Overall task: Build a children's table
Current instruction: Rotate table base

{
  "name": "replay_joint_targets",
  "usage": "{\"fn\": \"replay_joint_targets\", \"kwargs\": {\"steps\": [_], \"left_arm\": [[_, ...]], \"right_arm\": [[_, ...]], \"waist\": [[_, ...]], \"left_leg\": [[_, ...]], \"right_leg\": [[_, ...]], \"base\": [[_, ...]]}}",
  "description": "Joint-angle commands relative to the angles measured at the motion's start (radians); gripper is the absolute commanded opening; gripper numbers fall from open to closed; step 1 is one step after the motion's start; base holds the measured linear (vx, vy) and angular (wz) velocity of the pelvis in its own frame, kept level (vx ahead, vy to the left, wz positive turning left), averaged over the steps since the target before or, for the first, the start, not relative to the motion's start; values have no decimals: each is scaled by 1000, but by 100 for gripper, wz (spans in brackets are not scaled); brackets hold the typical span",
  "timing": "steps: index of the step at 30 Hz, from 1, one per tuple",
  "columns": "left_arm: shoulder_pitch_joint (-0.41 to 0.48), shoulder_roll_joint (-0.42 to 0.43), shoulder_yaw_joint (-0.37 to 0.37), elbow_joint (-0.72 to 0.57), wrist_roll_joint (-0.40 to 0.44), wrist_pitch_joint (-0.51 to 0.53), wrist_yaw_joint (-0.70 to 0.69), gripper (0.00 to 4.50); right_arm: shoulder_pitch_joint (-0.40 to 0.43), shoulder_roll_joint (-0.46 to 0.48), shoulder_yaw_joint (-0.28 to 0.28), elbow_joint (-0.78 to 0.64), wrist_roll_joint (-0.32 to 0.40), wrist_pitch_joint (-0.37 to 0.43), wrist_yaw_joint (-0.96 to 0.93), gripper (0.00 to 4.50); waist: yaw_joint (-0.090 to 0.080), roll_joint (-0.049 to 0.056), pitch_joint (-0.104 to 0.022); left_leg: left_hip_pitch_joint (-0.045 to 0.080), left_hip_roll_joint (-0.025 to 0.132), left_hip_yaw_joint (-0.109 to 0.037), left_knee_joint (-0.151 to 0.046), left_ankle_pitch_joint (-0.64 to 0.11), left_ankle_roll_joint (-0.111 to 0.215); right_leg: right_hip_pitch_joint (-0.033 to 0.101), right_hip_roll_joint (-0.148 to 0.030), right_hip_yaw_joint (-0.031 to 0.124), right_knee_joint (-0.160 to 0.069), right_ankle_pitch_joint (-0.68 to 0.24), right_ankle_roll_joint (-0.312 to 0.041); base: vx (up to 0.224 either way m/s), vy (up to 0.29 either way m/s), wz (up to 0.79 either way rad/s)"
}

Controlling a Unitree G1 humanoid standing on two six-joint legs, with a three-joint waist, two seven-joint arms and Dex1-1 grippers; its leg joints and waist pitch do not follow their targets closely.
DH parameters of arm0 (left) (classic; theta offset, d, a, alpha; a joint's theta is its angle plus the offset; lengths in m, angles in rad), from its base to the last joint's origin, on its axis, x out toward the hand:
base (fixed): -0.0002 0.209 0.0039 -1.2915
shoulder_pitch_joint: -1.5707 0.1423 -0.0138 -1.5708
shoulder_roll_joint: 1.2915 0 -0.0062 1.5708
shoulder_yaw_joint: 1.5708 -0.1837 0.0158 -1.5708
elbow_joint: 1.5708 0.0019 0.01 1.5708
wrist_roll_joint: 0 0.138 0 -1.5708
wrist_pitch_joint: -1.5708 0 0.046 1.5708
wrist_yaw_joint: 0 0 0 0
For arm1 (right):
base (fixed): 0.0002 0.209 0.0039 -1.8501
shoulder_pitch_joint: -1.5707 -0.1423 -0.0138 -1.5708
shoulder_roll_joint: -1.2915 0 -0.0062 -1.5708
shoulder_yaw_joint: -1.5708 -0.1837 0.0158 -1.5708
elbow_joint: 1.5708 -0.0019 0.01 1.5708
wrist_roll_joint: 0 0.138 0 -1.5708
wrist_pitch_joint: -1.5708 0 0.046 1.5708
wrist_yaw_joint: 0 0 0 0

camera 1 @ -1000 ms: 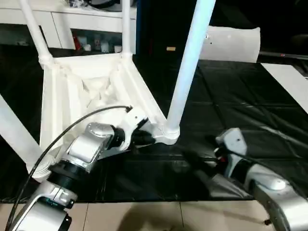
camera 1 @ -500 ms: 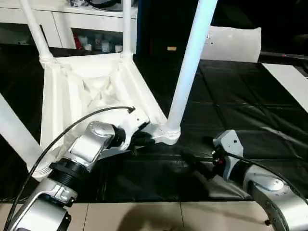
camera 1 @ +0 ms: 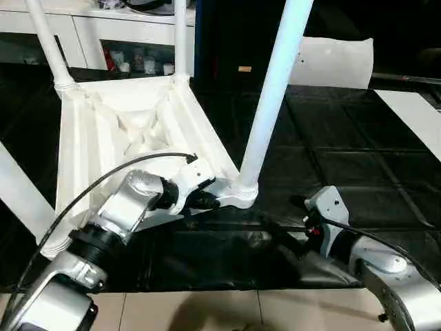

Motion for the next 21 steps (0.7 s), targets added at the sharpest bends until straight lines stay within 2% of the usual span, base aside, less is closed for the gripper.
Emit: {"fn": "replay_joint_targets", "kwargs": {"steps": [1,7,9,10,11,12,13,16,18,20,21], "left_arm": [[11,19,-19,13,10,-58,-49,7],[33,73,21,19,-31,-205,-151,7],[37,80,38,34,-55,-249,-196,7],[36,83,42,47,-67,-281,-228,7],[35,85,42,52,-69,-291,-238,7],[32,94,34,64,-71,-322,-275,7],[31,96,31,66,-71,-329,-283,0],[28,100,22,81,-71,-369,-327,0],[21,104,9,96,-66,-415,-362,0],[17,101,5,100,-69,-435,-390,0],[14,99,5,106,-67,-446,-405,0]], "right_arm": [[-20,-11,-10,10,-3,-12,8,450],[-61,-9,-12,59,28,-72,72,450],[-85,-2,-12,88,53,-100,116,450],[-101,3,-9,106,76,-114,154,450],[-106,4,-7,110,82,-119,167,450],[-123,6,2,127,103,-133,212,450],[-126,7,4,130,108,-135,222,423],[-150,13,19,163,129,-147,280,416],[-173,9,40,195,145,-148,341,381],[-195,6,56,232,144,-157,385,369],[-207,5,63,253,144,-165,404,363]], "waist": [[3,7,-40],[3,10,-41],[3,9,-42],[5,5,-44],[5,7,-42],[7,4,-46],[8,6,-46],[16,4,-50],[26,2,-51],[28,1,-52],[30,3,-51]], "left_leg": [[-12,61,-13,-88,-89,43],[-10,63,-10,-89,-92,40],[-10,63,-7,-88,-84,45],[-8,65,-5,-87,-73,48],[-8,64,-5,-86,-76,52],[-9,65,-3,-85,-59,57],[-7,66,-3,-85,-50,62],[-5,65,2,-80,16,88],[-3,65,6,-78,30,100],[-7,65,6,-78,34,104],[-5,66,8,-78,24,100]], "right_leg": [[45,-87,56,-74,-180,-228],[43,-88,56,-68,-160,-236],[41,-87,56,-65,-138,-246],[42,-88,56,-64,-121,-251],[40,-88,55,-63,-119,-255],[44,-89,56,-60,-96,-260],[42,-89,56,-57,-81,-265],[43,-88,54,-44,23,-292],[42,-90,54,-41,40,-301],[43,-90,53,-39,40,-304],[40,-90,53,-40,30,-304]], "base": [[0,0,0],[0,0,0],[0,0,0],[0,0,0],[0,0,0],[0,0,0],[0,0,0],[0,0,0],[0,0,0],[0,0,0],[0,0,0]]}}
